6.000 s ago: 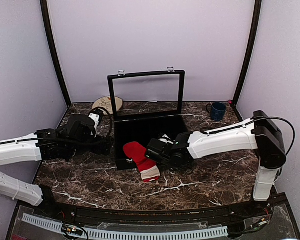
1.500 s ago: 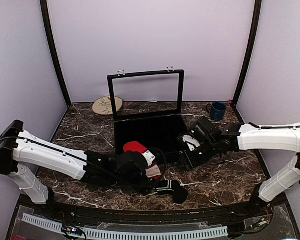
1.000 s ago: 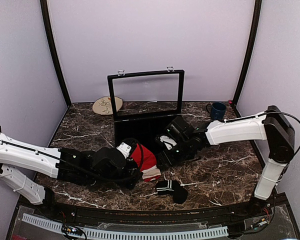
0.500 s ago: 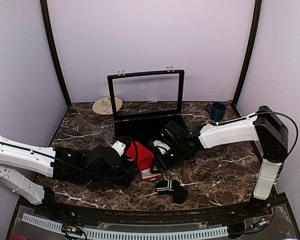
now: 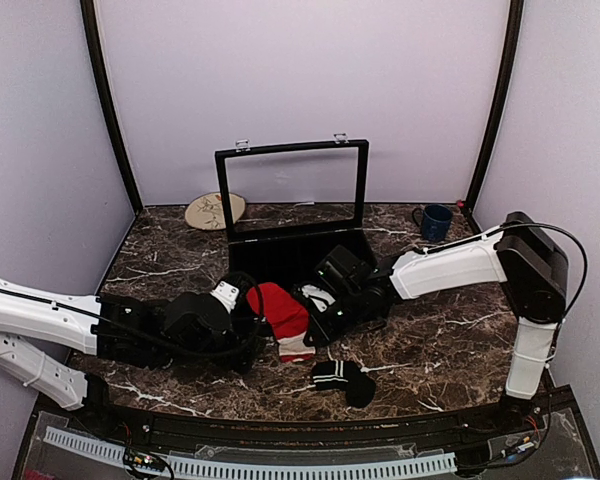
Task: Roll the socks
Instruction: Pick up the sock from the storage box, then place the sock at the corner of the board.
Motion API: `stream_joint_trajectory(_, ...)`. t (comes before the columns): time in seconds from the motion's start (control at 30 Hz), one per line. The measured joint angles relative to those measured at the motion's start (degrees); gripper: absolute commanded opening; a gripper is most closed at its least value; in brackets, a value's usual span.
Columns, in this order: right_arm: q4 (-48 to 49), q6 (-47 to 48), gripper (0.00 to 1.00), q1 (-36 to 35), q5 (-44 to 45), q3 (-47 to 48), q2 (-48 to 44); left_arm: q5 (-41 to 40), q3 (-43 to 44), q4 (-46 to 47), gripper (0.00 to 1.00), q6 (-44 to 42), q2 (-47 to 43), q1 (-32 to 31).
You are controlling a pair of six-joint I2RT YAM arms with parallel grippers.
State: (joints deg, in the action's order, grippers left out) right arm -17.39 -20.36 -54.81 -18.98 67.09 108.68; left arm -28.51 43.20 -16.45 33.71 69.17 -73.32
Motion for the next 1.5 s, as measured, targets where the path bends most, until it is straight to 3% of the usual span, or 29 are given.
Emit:
stream_joint_trajectory(0.33,-2.82,0.39,0.0,-2.38,-0.57,6.43,-0.07,-2.62,-0.5,-1.51,0.93,1.29,-4.31,2.29)
stream_joint_trajectory(0.63,-8.33,0.44,0.0,-5.57,-0.5,15.91,-1.01,-9.84,-0.48,-7.56,0.93,5.88,-10.99,3.48)
stream_joint_trajectory(1.03,-16.57,1.33,0.0,-9.53,-0.96,39.28,2.91,-22.21,6.82,-25.44,0.93,19.93,-11.78,3.48)
stream_joint_trajectory(1.5,-22.18,1.01,0.0,-13.44,-4.0,49.42,8.46,-33.9,12.76,-42.84,0.93,35.87,-17.55,3.48)
